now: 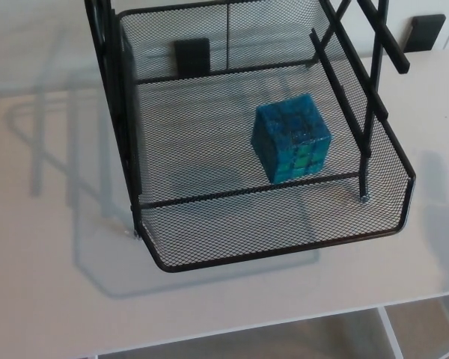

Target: The robot walks towards a desk on which a file tray is kept in the middle and a cube is kept to its right. The robot lifts the cube using its right hand and places it on the file tray.

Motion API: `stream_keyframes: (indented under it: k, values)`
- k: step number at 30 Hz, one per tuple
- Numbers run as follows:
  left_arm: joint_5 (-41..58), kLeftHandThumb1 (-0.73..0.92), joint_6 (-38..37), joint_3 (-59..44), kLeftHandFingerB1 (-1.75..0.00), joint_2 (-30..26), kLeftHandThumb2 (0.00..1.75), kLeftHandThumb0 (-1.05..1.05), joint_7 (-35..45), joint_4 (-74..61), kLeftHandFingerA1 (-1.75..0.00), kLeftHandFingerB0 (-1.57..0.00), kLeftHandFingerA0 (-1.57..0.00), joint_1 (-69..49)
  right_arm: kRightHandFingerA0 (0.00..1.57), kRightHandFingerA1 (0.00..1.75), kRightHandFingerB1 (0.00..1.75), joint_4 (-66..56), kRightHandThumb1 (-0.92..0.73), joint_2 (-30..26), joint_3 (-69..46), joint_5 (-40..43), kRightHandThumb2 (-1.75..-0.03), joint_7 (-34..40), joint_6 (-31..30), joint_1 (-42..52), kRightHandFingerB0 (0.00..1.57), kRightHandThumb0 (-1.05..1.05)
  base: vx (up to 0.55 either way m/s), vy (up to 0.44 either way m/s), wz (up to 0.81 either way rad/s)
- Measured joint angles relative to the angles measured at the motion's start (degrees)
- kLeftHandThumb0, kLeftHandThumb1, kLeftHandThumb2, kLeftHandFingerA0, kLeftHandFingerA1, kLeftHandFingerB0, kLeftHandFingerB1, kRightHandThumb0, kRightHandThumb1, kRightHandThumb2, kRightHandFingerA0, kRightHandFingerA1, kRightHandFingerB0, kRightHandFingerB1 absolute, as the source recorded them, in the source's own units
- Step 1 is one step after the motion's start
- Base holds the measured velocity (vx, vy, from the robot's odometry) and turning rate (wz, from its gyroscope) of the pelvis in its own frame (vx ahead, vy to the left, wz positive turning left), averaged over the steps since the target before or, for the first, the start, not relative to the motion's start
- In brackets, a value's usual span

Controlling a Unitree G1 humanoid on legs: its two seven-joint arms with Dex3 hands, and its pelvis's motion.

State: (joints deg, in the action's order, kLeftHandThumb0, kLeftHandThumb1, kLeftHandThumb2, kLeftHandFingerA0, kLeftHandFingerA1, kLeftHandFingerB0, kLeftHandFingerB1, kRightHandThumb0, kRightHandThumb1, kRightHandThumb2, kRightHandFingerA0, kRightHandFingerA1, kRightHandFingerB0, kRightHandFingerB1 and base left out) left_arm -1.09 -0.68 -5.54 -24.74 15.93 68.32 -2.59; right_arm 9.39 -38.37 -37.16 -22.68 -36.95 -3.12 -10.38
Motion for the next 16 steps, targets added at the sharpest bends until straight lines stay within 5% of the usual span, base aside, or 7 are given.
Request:
stream_keyframes:
  k: [4, 6, 7, 8, 11, 12, 16]
  values:
    - [0.0, 0.9, 0.0, 0.0, -0.66, 0.01, 0.66, -0.92, 0.0, -0.05, -0.9, -0.25, -0.32, 0.05, 0.3, 0.49, 0.37, 5.18, -0.69, 1.0, 4.31, -3.16, -0.59, 2.59, -3.23, 10.41, 0.3, -0.42, 0.0, 0.0, 0.0]
    - [0.02, 0.92, 0.0, -0.12, -0.68, 0.01, 0.71, -0.94, 0.0, -0.07, -0.87, -0.27, -0.33, 0.14, 0.3, 0.72, 0.17, 8.89, -0.82, 1.91, 7.24, -4.93, -1.05, 3.89, -5.19, 15.55, 0.0, -0.9, 0.0, 0.0, 0.0]
    - [0.01, 0.72, 0.0, -0.14, -0.66, 0.01, 1.05, -0.95, -0.01, -0.04, -0.77, -0.22, -0.31, 0.04, 0.78, 1.05, 0.69, 10.17, -0.84, 3.32, 6.86, -4.99, -0.66, 4.57, -5.69, 17.16, 0.12, -0.8, 0.0, 0.0, 0.0]
    - [0.01, 0.72, 0.0, -0.14, -0.66, 0.01, 1.22, -0.87, -0.02, -0.02, -0.76, -0.25, -0.35, 0.06, 0.85, 1.26, 0.48, 10.71, -0.83, 4.53, 6.03, -4.93, -0.66, 5.19, -5.95, 18.18, 0.17, -0.8, 0.0, 0.0, 0.0]
    - [0.0, 0.92, 0.0, -0.13, -0.66, 0.03, 0.77, -0.9, -0.04, -0.05, -0.8, -0.24, -0.29, 0.55, 0.82, 0.73, 0.52, 11.34, -0.86, 8.49, 1.17, -3.96, -0.65, 7.03, -6.98, 20.93, 0.44, -0.74, 0.0, 0.0, 0.0]
    - [0.0, 0.92, 0.0, -0.14, -0.66, 0.03, 0.78, -0.88, -0.05, -0.04, -0.8, -0.23, -0.28, 0.69, 0.77, 0.59, 0.3, 11.83, -0.86, 10.15, -1.0, -3.46, -0.66, 7.84, -7.39, 22.12, 0.0, -0.71, 0.0, 0.0, 0.0]
    - [-0.03, 0.92, 0.0, -0.12, -0.66, 0.03, 0.81, -0.87, -0.16, 0.01, -0.82, -0.26, -0.35, 0.73, 0.58, 0.6, 0.14, 12.54, -0.81, 15.73, -6.47, -2.06, -0.65, 10.61, -8.54, 25.43, 0.0, -0.66, 0.0, 0.0, 0.0]
